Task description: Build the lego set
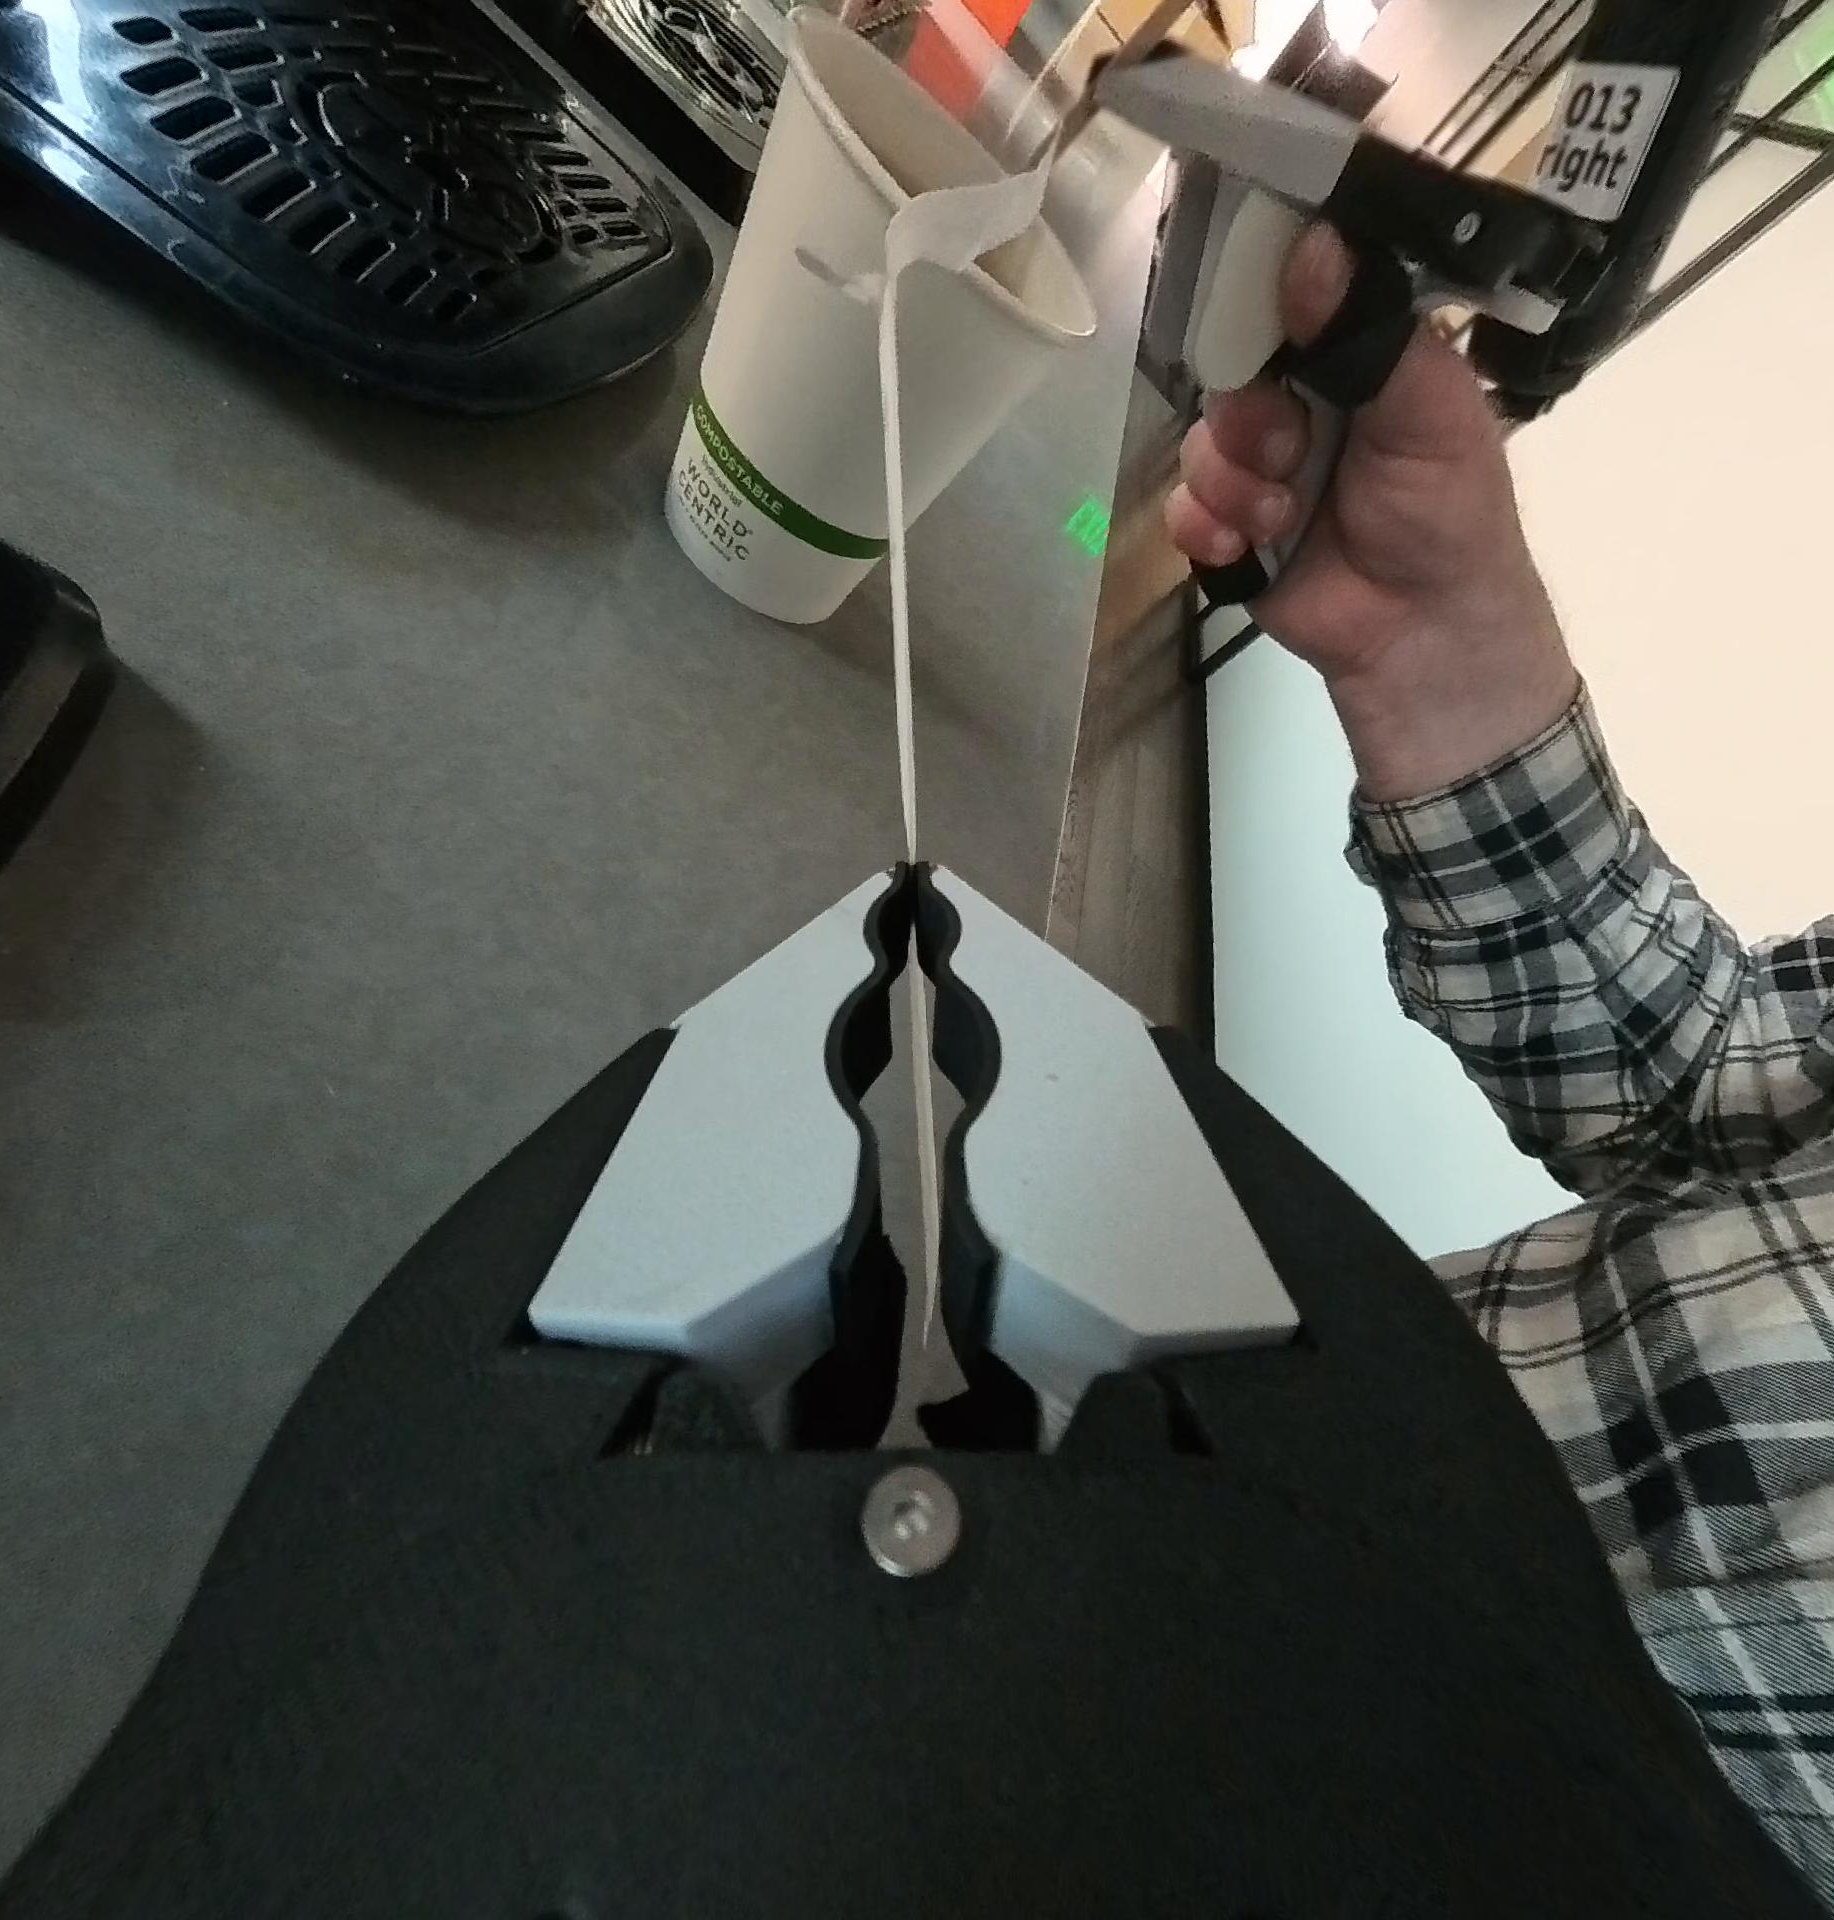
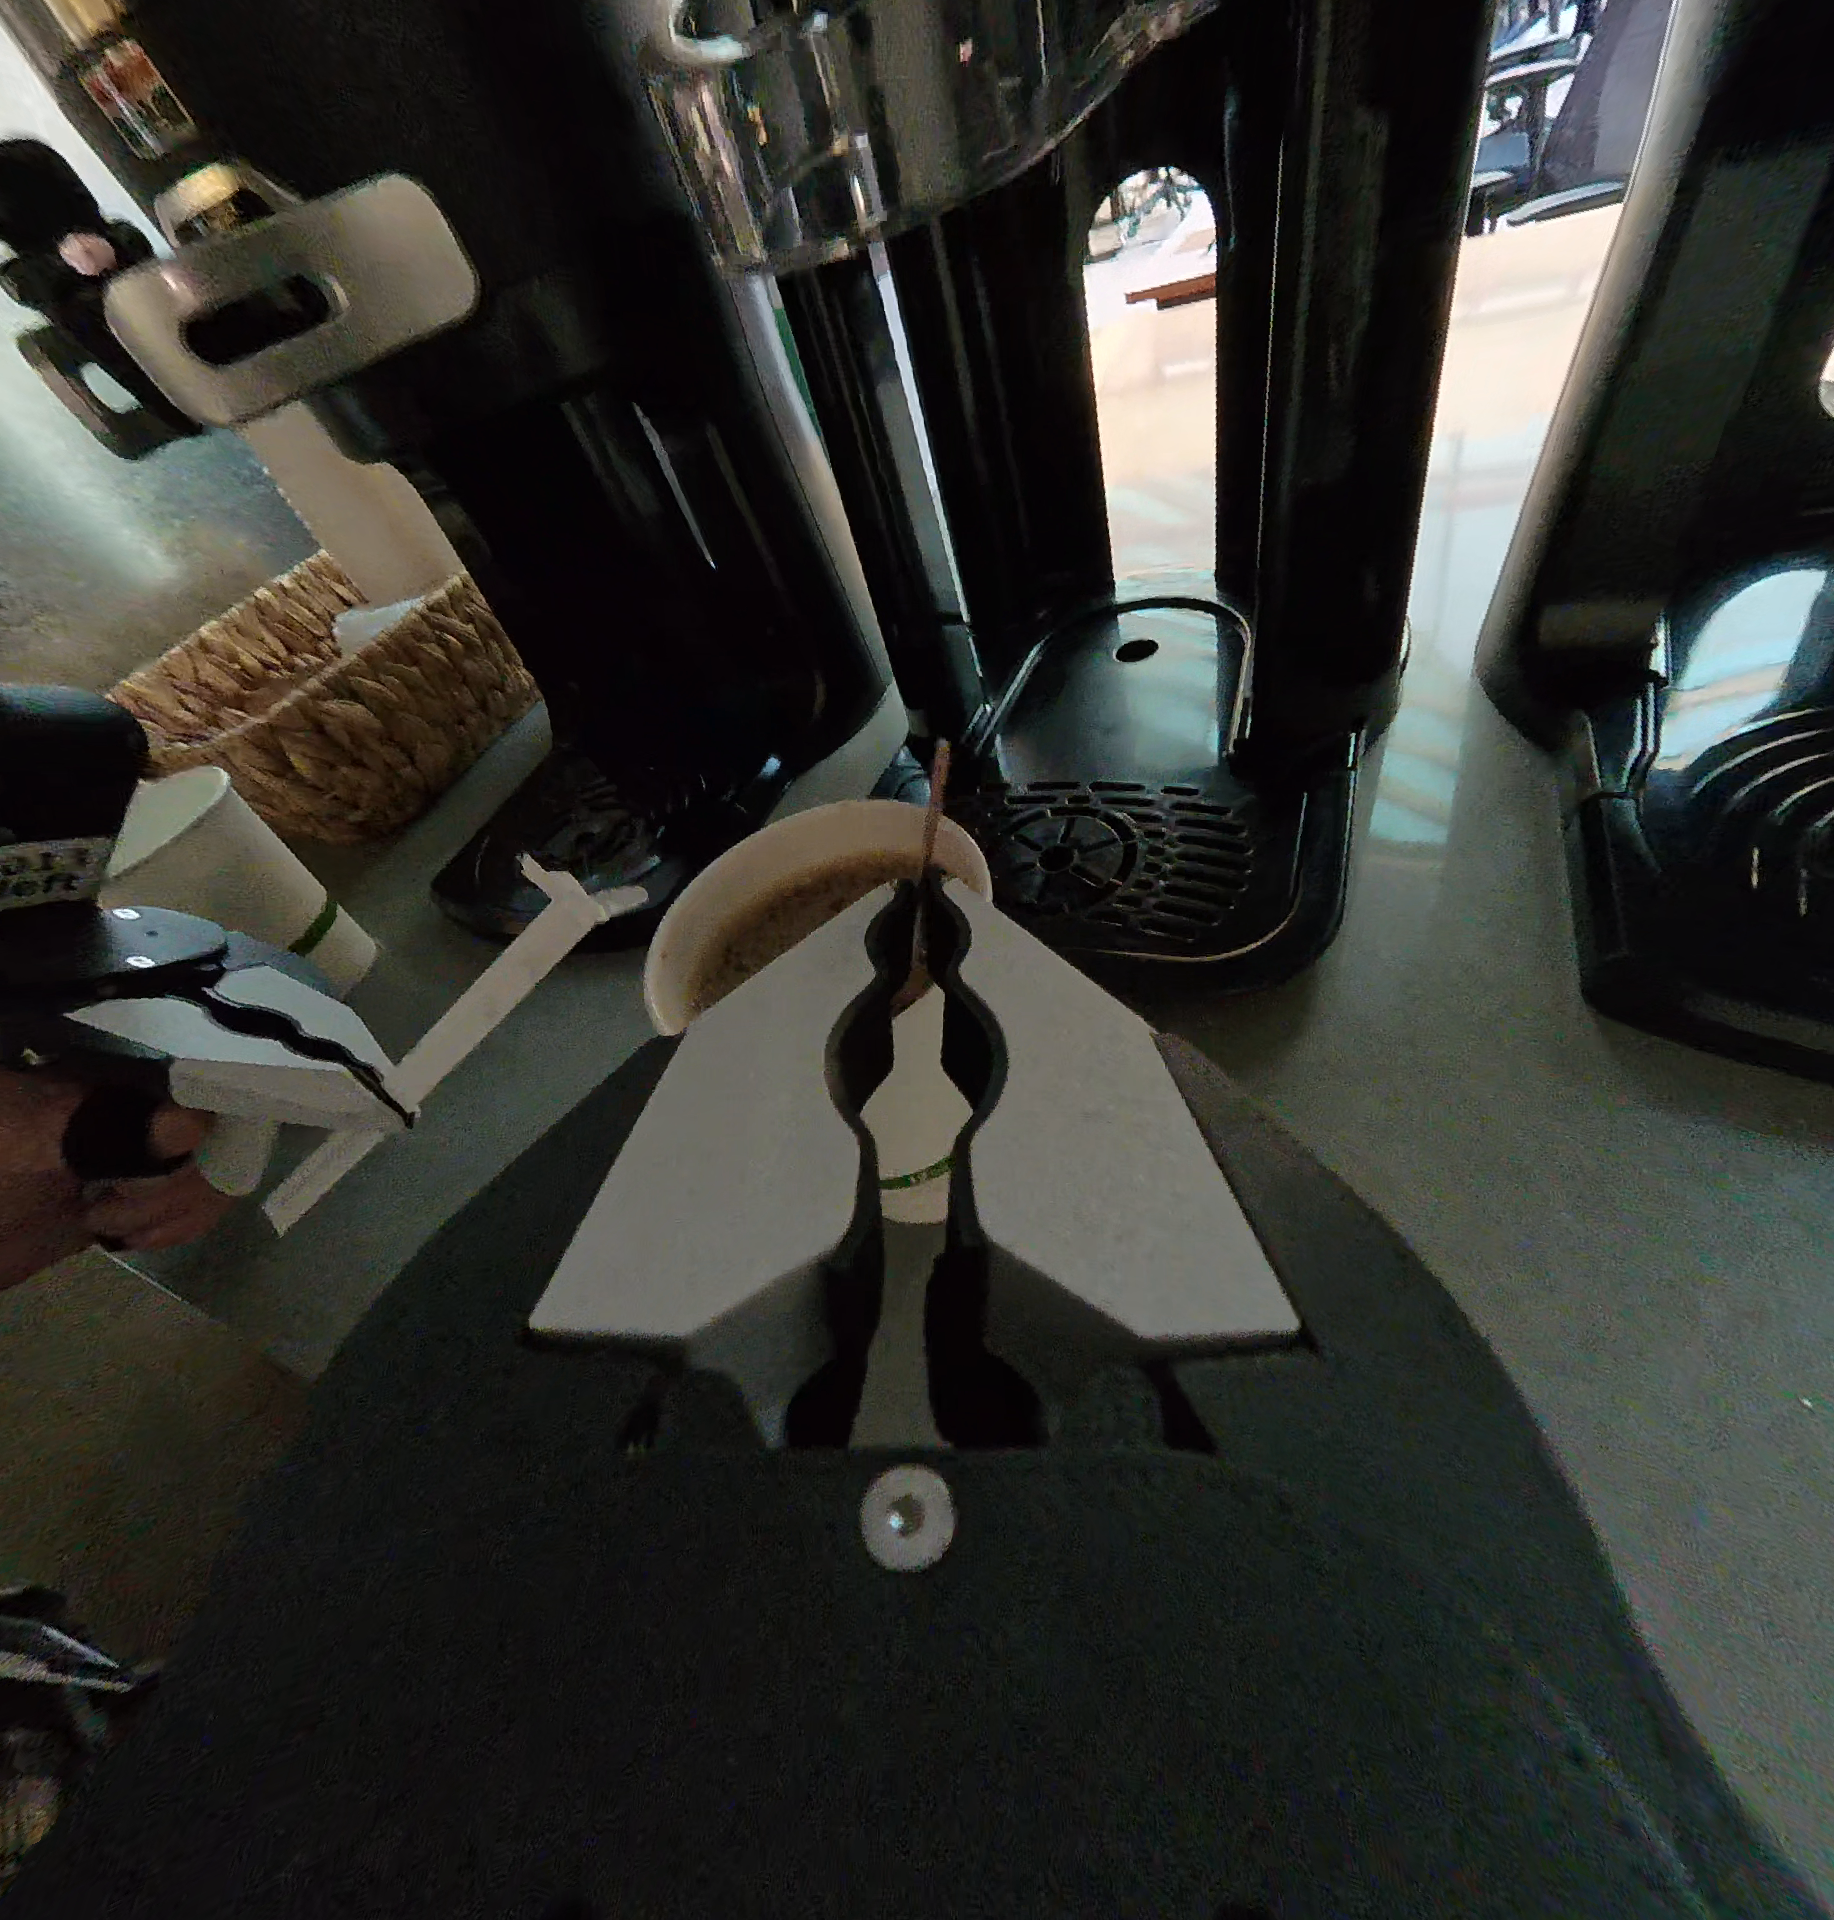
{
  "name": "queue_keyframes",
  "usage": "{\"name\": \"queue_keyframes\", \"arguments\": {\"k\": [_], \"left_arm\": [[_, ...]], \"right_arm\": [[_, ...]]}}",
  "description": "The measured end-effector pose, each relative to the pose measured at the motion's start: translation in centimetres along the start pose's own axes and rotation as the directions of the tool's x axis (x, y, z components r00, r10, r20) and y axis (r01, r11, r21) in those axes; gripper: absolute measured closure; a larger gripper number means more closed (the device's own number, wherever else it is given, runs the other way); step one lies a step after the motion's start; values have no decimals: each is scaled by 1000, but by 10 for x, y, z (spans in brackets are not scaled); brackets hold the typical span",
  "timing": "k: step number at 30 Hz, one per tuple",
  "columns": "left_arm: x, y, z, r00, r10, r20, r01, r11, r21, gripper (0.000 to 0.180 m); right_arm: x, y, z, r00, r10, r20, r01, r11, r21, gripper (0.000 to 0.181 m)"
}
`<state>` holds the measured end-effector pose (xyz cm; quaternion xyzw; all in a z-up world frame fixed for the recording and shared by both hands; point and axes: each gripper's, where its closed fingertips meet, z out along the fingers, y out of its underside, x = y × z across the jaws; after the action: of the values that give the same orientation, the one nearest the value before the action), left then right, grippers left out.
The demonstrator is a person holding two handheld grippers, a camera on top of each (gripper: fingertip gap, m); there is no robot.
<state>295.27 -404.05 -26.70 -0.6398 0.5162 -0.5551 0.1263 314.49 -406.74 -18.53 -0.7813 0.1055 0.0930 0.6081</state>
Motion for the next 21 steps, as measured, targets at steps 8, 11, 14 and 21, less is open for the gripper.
{"name": "queue_keyframes", "arguments": {"k": [8,11,14,21], "left_arm": [[-7,-4,0,999,-42,-17,42,998,37,180],[-9,-6,-1,998,-54,-25,55,997,50,180],[-10,-9,-2,997,-70,-37,72,995,65,180],[-11,-14,2,994,-84,-70,89,993,75,180]], "right_arm": [[-16,-38,-4,995,-59,80,54,997,54,181],[-23,-57,-14,990,-115,81,108,991,84,181],[-31,-70,-28,984,-161,70,152,981,120,181],[-44,-85,-51,972,-235,23,226,955,193,181]]}}
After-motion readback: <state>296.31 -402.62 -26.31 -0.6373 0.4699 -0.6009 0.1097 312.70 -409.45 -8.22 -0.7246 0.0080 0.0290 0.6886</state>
